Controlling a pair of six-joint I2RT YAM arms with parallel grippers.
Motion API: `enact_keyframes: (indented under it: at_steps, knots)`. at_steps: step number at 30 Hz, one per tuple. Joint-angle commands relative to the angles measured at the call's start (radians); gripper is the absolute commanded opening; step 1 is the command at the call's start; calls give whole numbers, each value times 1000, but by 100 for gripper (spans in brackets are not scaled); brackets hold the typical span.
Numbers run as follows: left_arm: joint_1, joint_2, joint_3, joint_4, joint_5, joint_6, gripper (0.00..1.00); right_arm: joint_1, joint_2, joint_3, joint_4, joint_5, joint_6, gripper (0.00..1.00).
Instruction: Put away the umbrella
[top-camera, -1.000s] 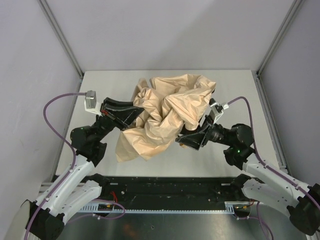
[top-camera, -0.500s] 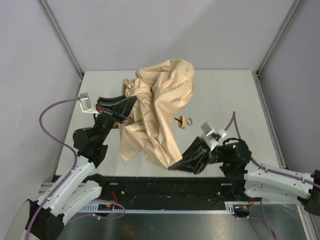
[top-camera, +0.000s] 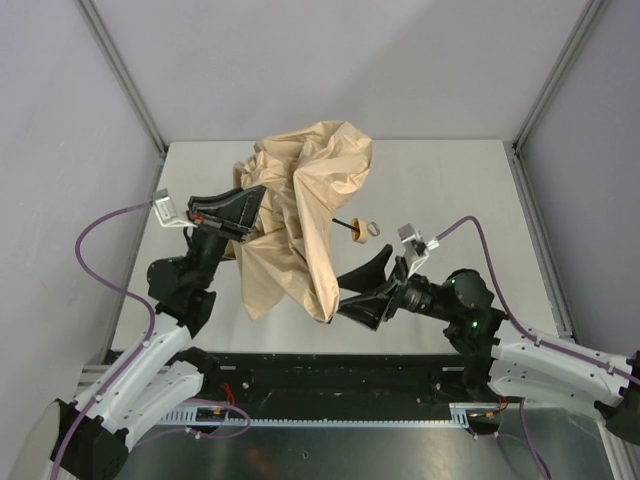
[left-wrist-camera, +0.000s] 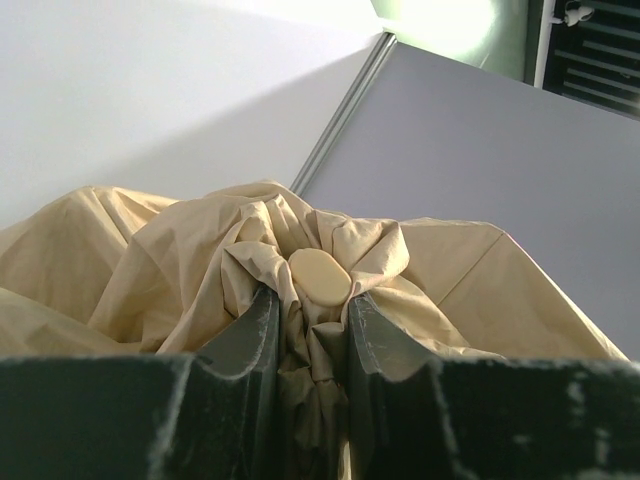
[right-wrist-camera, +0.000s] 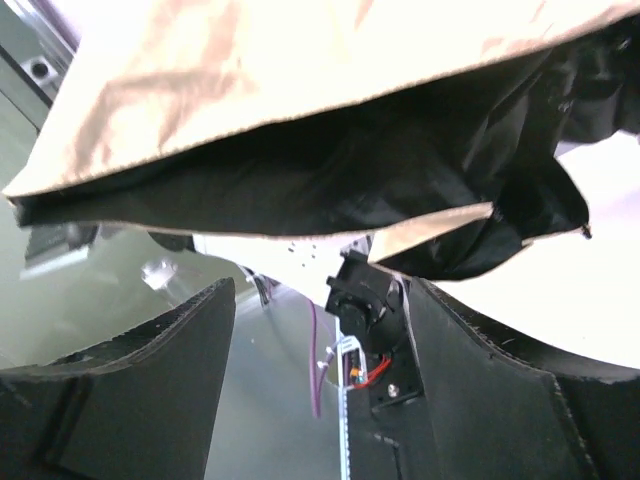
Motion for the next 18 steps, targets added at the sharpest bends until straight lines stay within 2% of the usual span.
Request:
enact_keyframes:
  at_steps: [1,6,10,13,18]
  knots:
    - [7,-28,-2,90,-38,34,0,-61,-36,26,99,-57,139,75]
    - [7,1,16,90,-73,95,0,-26,-44,26,162,-36,265,77]
    - [7,17,32,91,-80,133,0,24,-76,26,141,51,256,78]
    - [7,20,30,90,-70,151,0,28,-89,33,147,131,272,83]
    - [7,15,14,91,-64,140,0,22,-16,130,101,165,268,85]
